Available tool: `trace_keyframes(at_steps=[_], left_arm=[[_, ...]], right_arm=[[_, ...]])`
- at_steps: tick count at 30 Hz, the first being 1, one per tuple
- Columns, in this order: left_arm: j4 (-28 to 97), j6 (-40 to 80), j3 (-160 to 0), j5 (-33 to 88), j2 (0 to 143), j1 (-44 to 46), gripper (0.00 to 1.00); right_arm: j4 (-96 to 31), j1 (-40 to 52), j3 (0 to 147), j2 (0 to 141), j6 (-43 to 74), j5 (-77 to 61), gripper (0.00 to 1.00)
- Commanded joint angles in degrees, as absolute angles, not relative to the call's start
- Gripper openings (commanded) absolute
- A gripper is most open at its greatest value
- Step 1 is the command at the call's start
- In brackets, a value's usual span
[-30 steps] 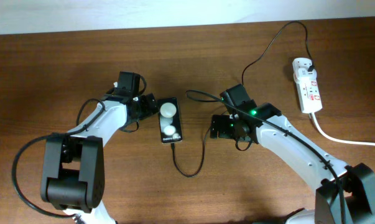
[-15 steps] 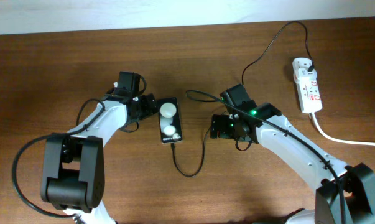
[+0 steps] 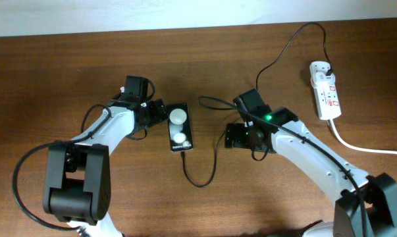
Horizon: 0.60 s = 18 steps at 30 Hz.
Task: Plug charger to phone and switch on socket
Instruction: 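Move the right gripper to the white power strip's switch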
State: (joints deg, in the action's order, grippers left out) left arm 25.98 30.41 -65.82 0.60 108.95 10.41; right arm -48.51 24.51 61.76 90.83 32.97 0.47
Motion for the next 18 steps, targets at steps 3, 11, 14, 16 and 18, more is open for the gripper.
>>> trace_keyframes(at_steps=[3,11,14,16,18], left_arm=[[26.5,30.3,-64.9,0.2,109.6,10.1,0.99],[26.5,30.3,-64.9,0.2,109.6,10.1,0.99],[26.5,30.3,-64.9,0.2,109.6,10.1,0.99],[26.5,30.3,-64.9,0.2,109.6,10.1,0.99],[26.5,30.3,-64.9,0.2,109.6,10.1,0.99]], right_arm=[[-57.6,23.6,74.6,90.1,33.1,6.2,0.99],[-63.3,11.0,83.6,90.1,33.5,5.7,0.99],[-64.0,4.9,83.6,90.1,33.5,4.9,0.99],[-64.2,2.3,83.6,90.1,33.5,4.1,0.99],[-64.1,-0.4,83.6,90.1,33.5,1.9,0.99]])
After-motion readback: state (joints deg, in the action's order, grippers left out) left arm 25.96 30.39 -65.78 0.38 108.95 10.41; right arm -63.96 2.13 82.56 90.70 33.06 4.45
